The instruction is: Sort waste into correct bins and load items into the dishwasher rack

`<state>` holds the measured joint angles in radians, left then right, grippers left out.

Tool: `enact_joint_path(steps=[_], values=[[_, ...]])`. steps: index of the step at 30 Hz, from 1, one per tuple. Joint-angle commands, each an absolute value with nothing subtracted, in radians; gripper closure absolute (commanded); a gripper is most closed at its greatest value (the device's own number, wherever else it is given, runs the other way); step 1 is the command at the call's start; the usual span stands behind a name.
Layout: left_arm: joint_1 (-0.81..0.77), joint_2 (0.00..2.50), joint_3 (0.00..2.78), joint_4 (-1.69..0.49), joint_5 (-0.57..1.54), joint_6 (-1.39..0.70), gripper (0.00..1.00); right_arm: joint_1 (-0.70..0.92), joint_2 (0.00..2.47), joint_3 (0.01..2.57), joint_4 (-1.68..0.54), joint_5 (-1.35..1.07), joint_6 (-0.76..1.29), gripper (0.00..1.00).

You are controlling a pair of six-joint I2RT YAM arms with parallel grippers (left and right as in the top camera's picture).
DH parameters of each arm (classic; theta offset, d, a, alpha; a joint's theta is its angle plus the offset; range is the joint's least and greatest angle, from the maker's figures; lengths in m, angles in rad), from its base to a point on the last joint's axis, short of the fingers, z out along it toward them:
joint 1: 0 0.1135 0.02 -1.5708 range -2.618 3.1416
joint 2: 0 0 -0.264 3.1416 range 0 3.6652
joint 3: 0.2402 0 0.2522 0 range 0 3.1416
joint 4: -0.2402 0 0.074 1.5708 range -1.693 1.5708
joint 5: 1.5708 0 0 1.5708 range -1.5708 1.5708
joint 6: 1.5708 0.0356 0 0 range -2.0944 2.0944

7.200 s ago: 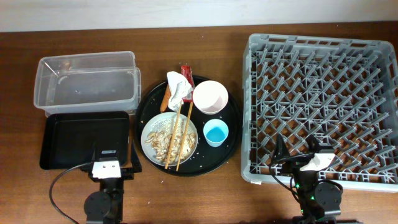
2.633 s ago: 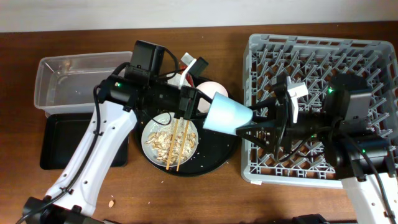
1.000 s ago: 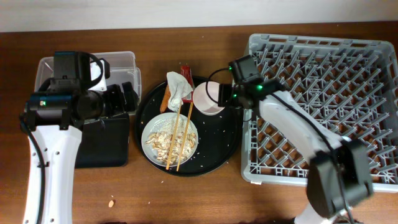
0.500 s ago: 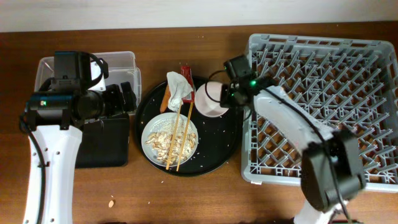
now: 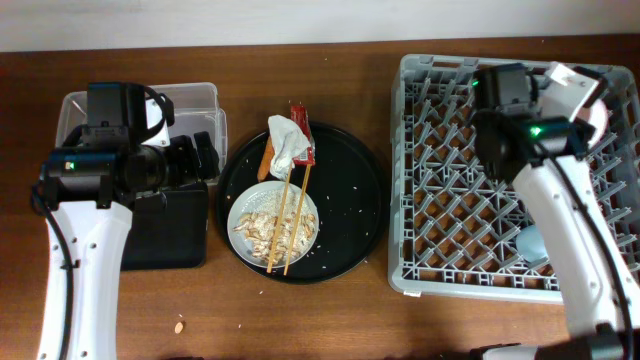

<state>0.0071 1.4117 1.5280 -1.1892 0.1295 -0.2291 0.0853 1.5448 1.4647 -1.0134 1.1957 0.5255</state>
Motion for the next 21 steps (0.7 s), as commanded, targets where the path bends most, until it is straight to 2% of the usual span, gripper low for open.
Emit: enact_joint_path(steps=[1,6,11,21], values=[[0.01,1.408,1.534,-1.19,0.122,-0.235,0.01,0.001,1.659,1.473,-0.952,1.27,0.528,0.96],[0.01,1.408,1.534,-1.191,0.122,-0.235,0.01,-0.068,1.894,1.474,-0.725,1.316,0.315,0.96],[0.01,1.408,1.534,-1.191,0.122,-0.235,0.01,-0.068,1.953,1.474,-0.506,1.337,0.097,0.96],[0.01,1.408,1.534,-1.191,0.122,-0.235,0.01,-0.054,1.954,1.471,-0.482,1.363,0.056,0.96]])
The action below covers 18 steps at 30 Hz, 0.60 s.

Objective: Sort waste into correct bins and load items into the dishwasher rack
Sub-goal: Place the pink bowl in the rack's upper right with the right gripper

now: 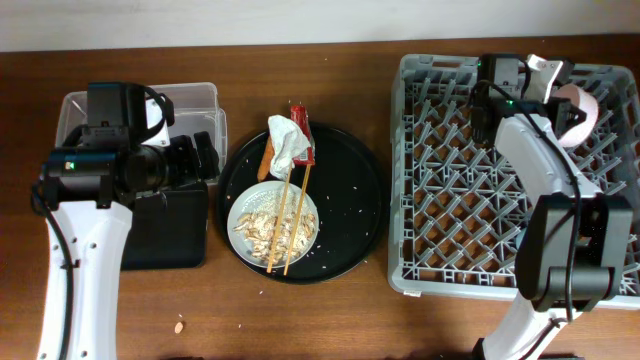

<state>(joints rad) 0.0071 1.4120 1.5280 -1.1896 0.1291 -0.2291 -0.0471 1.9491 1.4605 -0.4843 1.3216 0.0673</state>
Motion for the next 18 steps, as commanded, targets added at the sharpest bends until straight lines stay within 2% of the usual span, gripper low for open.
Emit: enact_joint_path(steps=[1,9,11,12,13,14,15,16,18], values=[[0.01,1.408,1.534,-1.19,0.123,-0.235,0.01,-0.054,1.954,1.471,-0.482,1.363,0.056,0.96],[0.01,1.408,1.534,-1.191,0.123,-0.235,0.01,-0.029,2.004,1.469,-0.505,1.362,0.033,0.96],[0.01,1.408,1.534,-1.191,0.123,-0.235,0.01,-0.001,2.004,1.469,-0.518,1.34,0.033,0.89],[0.01,1.408,1.534,-1.191,0.122,-0.235,0.01,0.035,2.004,1.469,-0.543,1.299,0.033,0.82],[0.01,1.407,1.534,-1.191,0.122,-0.235,0.01,0.081,2.004,1.469,-0.564,1.287,0.033,0.66],[0.01,1.408,1.534,-1.191,0.122,-0.235,0.01,0.101,2.004,1.469,-0.572,1.287,0.033,0.36],[0.01,1.408,1.534,-1.19,0.122,-0.235,0.01,0.127,2.004,1.469,-0.591,1.291,0.033,0.11],[0.01,1.408,1.534,-1.191,0.122,-0.235,0.01,0.172,1.999,1.47,-0.632,1.293,0.034,0.0],[0.01,1.408,1.534,-1.191,0.122,-0.235,0.01,0.234,1.968,1.47,-0.675,1.259,0.041,0.02]])
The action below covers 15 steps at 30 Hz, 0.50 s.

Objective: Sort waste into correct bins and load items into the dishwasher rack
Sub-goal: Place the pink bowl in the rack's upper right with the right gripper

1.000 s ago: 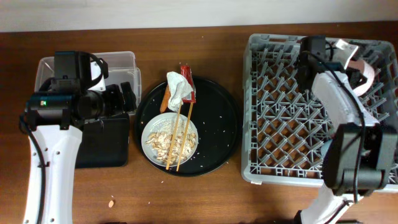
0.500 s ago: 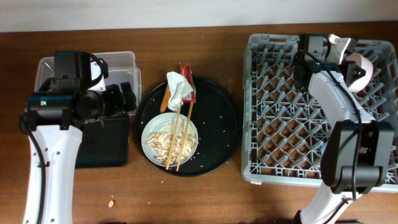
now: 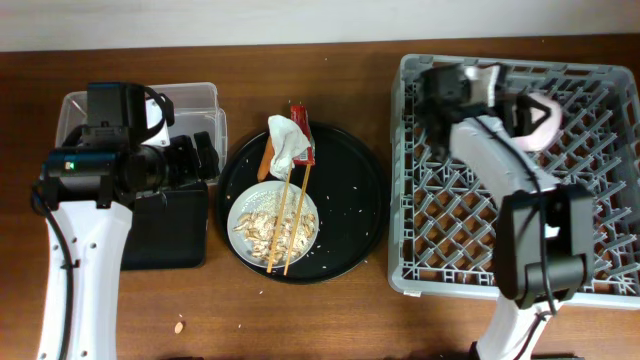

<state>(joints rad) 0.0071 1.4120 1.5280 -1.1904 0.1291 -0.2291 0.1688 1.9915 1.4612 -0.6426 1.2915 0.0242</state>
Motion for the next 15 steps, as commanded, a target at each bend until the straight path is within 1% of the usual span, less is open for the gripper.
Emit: enact_joint_path(steps=[1,4,5,6,7,8,10,11,12,13,15], values=[[0.01,1.408,1.534,-1.19,0.122,-0.235,0.01,0.255,1.95,1.47,-0.687,1.233,0.041,0.02],[0.01,1.408,1.534,-1.191,0.122,-0.235,0.01,0.364,1.821,1.475,-0.753,0.992,0.045,0.01],[0.01,1.408,1.534,-1.191,0.122,-0.235,0.01,0.4,1.759,1.484,-0.8,0.867,0.088,0.0],[0.01,1.408,1.534,-1.191,0.122,-0.235,0.01,0.424,1.703,1.497,-0.847,0.719,0.13,0.02],[0.01,1.408,1.534,-1.191,0.122,-0.235,0.01,0.446,1.642,1.51,-0.883,0.539,0.176,0.07],[0.01,1.408,1.534,-1.191,0.122,-0.235,0.01,0.455,1.604,1.511,-0.885,0.409,0.193,0.1],[0.01,1.407,1.534,-1.19,0.122,-0.235,0.01,0.47,1.518,1.511,-0.87,-0.025,0.197,0.17],[0.01,1.408,1.534,-1.191,0.122,-0.235,0.01,0.473,1.505,1.511,-0.867,-0.152,0.209,0.25],[0.01,1.408,1.534,-1.19,0.123,-0.235,0.01,0.485,1.507,1.509,-0.87,-0.26,0.301,0.3],[0.01,1.408,1.534,-1.191,0.123,-0.235,0.01,0.508,1.527,1.5,-0.884,-0.27,0.387,0.32],[0.01,1.408,1.534,-1.191,0.122,-0.235,0.01,0.562,1.577,1.475,-0.892,-0.27,0.493,0.35]])
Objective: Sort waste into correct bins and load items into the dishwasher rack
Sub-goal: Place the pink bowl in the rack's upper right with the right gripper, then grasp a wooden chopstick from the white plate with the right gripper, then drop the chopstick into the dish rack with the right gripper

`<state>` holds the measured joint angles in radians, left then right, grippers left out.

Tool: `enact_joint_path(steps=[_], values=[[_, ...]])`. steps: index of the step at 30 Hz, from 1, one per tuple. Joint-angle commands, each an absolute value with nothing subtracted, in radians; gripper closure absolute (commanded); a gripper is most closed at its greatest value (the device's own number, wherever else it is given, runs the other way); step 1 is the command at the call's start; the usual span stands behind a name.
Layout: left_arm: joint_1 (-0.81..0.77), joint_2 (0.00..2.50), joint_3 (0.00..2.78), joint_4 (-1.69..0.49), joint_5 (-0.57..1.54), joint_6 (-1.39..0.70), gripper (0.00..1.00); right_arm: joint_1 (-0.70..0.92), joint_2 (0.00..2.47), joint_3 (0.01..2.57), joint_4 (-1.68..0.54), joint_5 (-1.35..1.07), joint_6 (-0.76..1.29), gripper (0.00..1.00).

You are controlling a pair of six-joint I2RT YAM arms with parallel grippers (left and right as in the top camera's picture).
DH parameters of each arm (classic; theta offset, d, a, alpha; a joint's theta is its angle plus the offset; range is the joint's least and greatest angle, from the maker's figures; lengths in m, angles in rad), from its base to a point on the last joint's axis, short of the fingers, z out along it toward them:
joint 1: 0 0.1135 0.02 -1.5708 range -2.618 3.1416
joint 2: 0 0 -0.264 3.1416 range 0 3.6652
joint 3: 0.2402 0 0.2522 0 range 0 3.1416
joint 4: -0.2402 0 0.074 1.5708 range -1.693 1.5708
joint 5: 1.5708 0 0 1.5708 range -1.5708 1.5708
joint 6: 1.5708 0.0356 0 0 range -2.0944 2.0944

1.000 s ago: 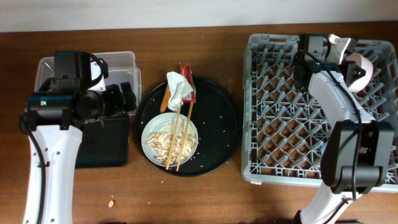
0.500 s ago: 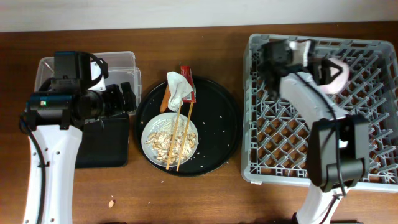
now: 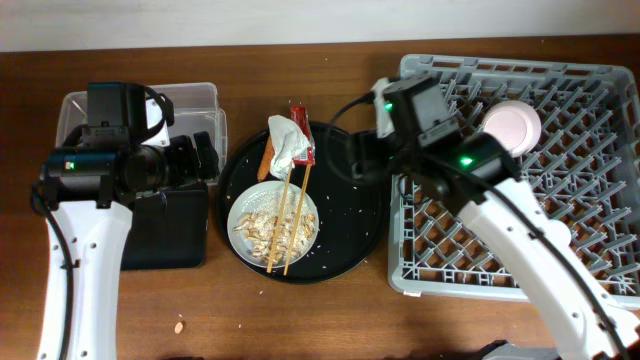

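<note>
A black round tray (image 3: 350, 225) holds a white plate of food scraps (image 3: 255, 225) with wooden chopsticks (image 3: 290, 205) laid across it. At the tray's far edge lie a crumpled white napkin (image 3: 285, 145) and a red wrapper (image 3: 302, 128). A pink bowl (image 3: 512, 125) sits in the grey dishwasher rack (image 3: 480, 285). My right gripper (image 3: 358, 160) hangs over the tray's right side, dark against it, apparently open and holding nothing. My left gripper (image 3: 203, 155) hovers open at the bins' right edge.
A clear plastic bin (image 3: 195, 100) stands at the far left, with a black bin (image 3: 165, 235) in front of it. A pale cup (image 3: 556, 233) lies in the rack's right part. A small crumb (image 3: 180, 325) lies on the wooden table near the front.
My right gripper has left the rack's far edge and now hangs over the tray's right side. The pink bowl stays behind in the rack. The left arm has not moved.
My right gripper was over the rack's far right corner with the bowl. At the two later moments arm and bowl were further left along the rack's far side. Now the bowl rests in the rack and the gripper is over the tray. The left arm stayed still.
</note>
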<state>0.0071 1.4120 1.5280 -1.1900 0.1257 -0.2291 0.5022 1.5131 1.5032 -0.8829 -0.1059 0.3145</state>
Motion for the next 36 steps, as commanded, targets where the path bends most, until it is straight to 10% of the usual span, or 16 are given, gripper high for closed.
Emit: enact_joint_path(steps=[1,11,20,25,36], values=[[0.01,1.408,1.534,-1.191,0.122,-0.235,0.01,0.603,1.62,1.461,-0.894,-0.27,0.55,0.41],[0.01,1.408,1.534,-1.191,0.122,-0.235,0.01,0.726,2.08,1.453,-0.751,-0.252,0.802,0.59],[0.01,1.408,1.534,-1.19,0.122,-0.235,0.01,0.724,2.031,1.456,-0.744,-0.219,0.802,0.68],[0.01,1.408,1.534,-1.191,0.122,-0.235,0.01,0.726,2.029,1.456,-0.748,-0.217,0.802,0.95],[0.01,1.408,1.534,-1.19,0.123,-0.235,0.01,0.697,1.767,1.459,-0.863,-0.01,0.706,0.96]])
